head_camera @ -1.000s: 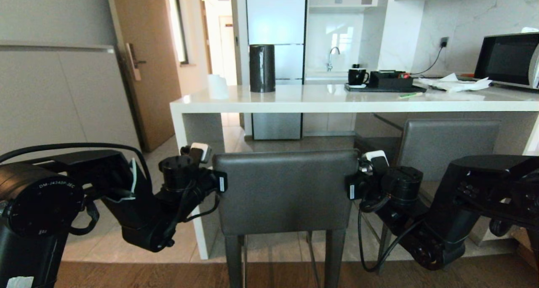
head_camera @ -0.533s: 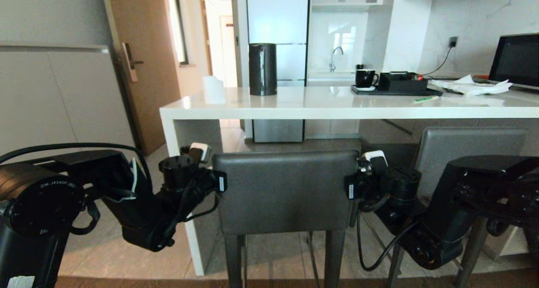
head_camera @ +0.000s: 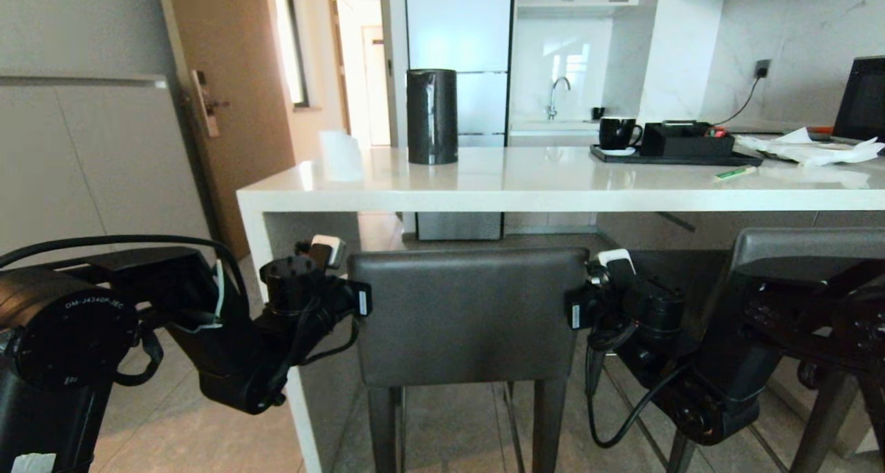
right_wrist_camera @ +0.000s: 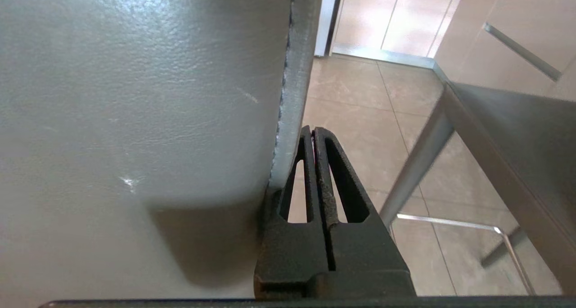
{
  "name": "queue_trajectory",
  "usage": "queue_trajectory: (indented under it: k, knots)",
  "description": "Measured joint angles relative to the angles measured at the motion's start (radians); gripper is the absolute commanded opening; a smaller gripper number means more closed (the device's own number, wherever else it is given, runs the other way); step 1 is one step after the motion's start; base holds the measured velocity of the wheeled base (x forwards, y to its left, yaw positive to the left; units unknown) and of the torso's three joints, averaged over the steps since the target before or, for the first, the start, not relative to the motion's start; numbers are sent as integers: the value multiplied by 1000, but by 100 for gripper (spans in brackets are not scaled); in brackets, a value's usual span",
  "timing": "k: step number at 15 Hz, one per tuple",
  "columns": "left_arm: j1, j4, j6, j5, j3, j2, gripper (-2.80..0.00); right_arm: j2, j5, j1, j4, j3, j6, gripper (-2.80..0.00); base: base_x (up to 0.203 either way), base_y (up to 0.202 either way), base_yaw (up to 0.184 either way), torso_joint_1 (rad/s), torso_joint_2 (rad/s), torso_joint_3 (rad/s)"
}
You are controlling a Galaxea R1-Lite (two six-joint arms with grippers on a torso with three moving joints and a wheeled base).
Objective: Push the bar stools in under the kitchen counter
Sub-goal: Push the gray chair back under the dining table
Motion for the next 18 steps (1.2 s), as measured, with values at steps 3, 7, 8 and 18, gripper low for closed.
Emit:
queue_trajectory:
  k: [3, 7, 8, 18]
  knots:
    - [0, -2, 0, 0, 0, 0, -280, -1, -1, 1, 0, 5, 0, -280, 189, 0, 2, 5, 0, 3]
    - [-1, 2, -1, 9, 24, -8, -280, -4, 0, 6, -22, 33, 1, -280, 34, 0, 1, 1, 1, 1]
    - [-1, 1, -2, 9, 32, -14, -280, -4, 0, 6, -29, 38, 1, -280, 0, 0, 0, 0, 0, 0]
    - [36, -191, -46, 9, 325, -137, -280, -113, -9, -12, -52, 254, 31, -280, 0, 0, 0, 0, 0, 0]
